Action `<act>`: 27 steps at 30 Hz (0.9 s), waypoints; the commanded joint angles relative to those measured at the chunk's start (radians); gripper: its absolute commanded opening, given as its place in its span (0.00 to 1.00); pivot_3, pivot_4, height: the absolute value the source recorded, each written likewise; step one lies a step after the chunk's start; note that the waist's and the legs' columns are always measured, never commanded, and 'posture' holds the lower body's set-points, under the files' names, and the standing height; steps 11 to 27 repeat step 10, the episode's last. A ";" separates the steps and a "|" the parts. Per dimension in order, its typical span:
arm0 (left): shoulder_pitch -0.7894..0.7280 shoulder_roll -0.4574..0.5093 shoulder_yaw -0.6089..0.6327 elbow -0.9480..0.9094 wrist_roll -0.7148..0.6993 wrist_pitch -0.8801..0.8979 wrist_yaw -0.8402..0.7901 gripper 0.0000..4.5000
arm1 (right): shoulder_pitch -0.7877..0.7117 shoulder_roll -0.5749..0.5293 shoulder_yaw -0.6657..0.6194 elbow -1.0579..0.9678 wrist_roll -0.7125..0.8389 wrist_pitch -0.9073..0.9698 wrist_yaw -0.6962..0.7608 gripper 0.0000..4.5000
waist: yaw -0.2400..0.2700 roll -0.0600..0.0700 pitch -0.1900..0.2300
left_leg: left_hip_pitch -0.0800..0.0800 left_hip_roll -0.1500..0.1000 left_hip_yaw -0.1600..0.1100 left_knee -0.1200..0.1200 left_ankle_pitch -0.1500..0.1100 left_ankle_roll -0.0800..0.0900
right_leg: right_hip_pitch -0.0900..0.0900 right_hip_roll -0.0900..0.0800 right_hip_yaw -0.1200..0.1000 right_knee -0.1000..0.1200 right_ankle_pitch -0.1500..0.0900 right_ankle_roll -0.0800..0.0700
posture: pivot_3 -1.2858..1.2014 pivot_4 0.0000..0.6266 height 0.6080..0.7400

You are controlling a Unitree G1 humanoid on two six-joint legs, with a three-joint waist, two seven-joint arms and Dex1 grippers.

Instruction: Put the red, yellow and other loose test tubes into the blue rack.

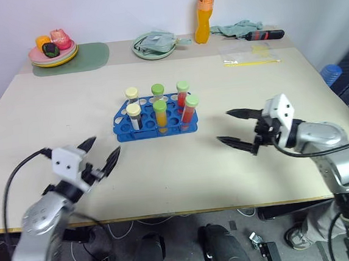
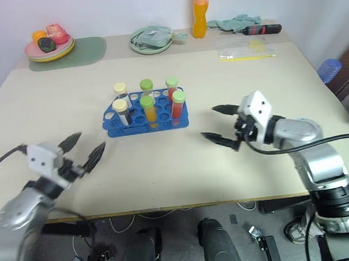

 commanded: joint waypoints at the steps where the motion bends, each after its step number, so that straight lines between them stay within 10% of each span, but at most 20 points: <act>1: 0.045 0.046 0.091 -0.016 -0.015 0.026 -0.045 0.83 | 0.008 -0.038 -0.066 0.056 0.006 -0.019 0.025 0.95 | -0.002 0.000 0.000 | 0.000 0.000 0.000 0.000 0.000 0.000 | 0.000 0.000 0.000 0.000 0.000 0.000 | 0.52 0.24 1.00; 27: 0.039 0.032 0.051 -0.004 0.038 0.022 -0.051 0.83 | 0.040 -0.032 -0.062 0.104 -0.025 -0.062 0.031 0.95 | -0.005 0.000 0.000 | 0.001 0.001 0.001 0.000 0.000 0.000 | 0.000 0.001 0.001 0.000 0.000 0.000 | 0.52 0.24 1.00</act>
